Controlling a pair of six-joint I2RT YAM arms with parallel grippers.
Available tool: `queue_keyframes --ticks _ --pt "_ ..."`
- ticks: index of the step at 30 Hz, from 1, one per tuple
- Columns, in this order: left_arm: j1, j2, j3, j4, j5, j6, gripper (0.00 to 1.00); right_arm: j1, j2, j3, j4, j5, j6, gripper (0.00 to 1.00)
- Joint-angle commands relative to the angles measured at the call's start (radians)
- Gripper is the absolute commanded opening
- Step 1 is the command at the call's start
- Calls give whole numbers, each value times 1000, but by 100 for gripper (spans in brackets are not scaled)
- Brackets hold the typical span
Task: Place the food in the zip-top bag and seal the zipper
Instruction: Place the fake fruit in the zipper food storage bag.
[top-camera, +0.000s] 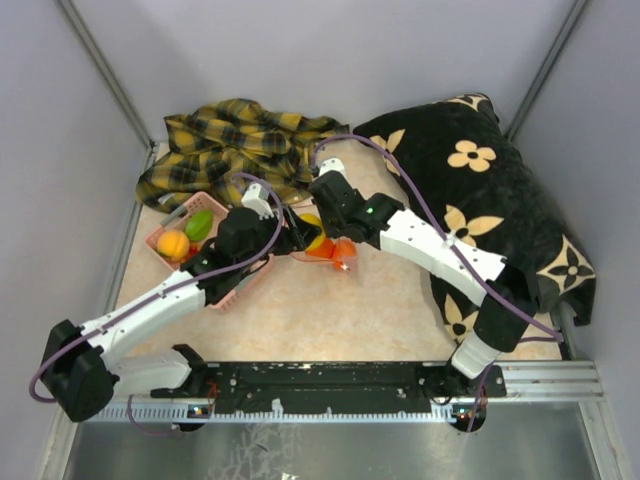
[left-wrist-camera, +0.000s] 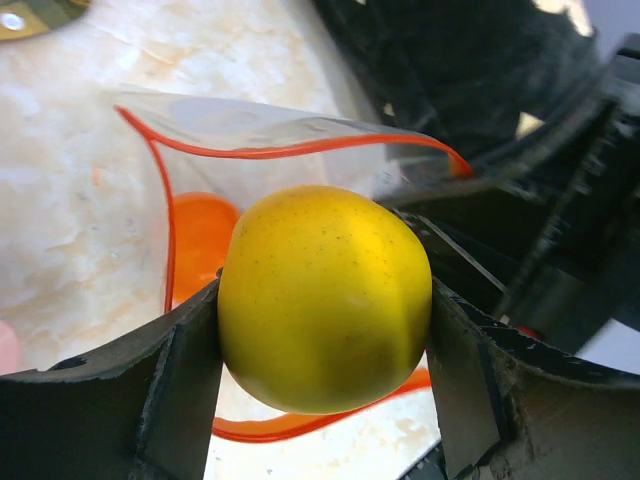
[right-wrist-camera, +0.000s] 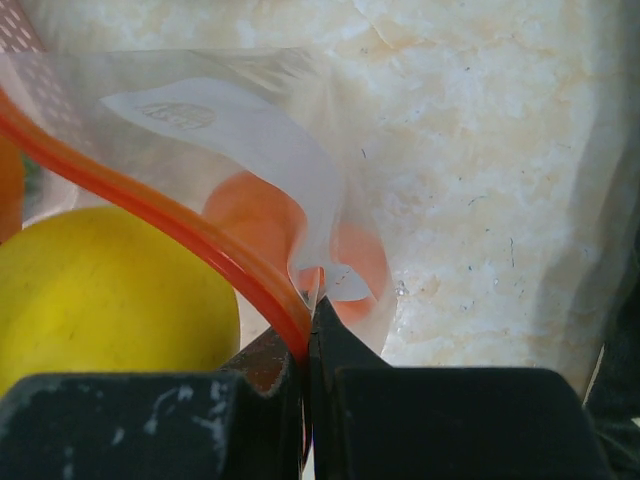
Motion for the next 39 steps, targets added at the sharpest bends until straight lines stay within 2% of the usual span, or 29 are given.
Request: queue_keyframes --ticks 1,6,10,14,19,24,32,36,39 --pt "-17 41 70 -25 -176 49 68 12 -12 55 25 -24 10 0" --pt "-20 92 112 -43 -269 78 74 11 -17 42 35 -62 14 0" --pt "-27 134 141 -44 -284 86 78 12 -17 36 47 -109 24 0" --pt "-36 160 164 -44 -316 94 87 11 -19 33 60 -142 36 0" --pt "-44 165 188 -65 -325 103 94 12 -20 32 65 -139 53 0" --pt "-51 127 191 -105 -299 101 95 9 -12 31 62 -126 69 0" --pt "-53 -58 181 -318 -303 105 97 -1 -9 25 74 -132 74 0" --pt "-53 -160 120 -401 -331 76 94 -3 -8 20 84 -138 73 0" --pt "-53 -177 74 -433 -336 47 90 -4 -7 15 91 -143 72 0"
